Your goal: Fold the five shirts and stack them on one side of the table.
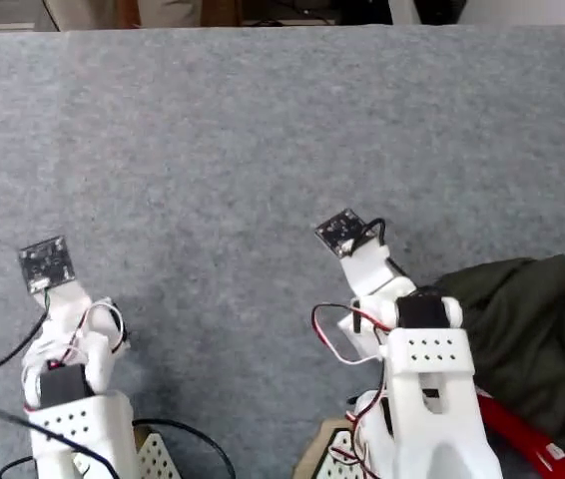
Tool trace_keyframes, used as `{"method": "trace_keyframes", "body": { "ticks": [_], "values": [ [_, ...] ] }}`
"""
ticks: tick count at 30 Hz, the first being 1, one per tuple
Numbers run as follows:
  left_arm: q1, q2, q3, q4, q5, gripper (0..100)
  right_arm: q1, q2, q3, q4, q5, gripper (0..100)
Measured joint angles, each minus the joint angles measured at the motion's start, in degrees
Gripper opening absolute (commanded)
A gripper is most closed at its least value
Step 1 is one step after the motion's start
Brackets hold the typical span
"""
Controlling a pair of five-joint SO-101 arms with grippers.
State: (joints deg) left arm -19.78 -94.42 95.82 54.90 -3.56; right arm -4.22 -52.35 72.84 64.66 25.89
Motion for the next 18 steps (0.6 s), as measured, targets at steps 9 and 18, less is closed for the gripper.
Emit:
{"method": "trace_keyframes", "body": {
  "ticks": [9,18],
  "values": [
    [-8.97,-5.10,0.62,9.58,-0.09,2,0.00,0.00,6.59,-6.68,0.00,0.9],
    [-11.34,-5.10,0.62,10.64,-0.09,2,0.00,0.00,6.95,-7.65,0.00,0.9]
  ]
}}
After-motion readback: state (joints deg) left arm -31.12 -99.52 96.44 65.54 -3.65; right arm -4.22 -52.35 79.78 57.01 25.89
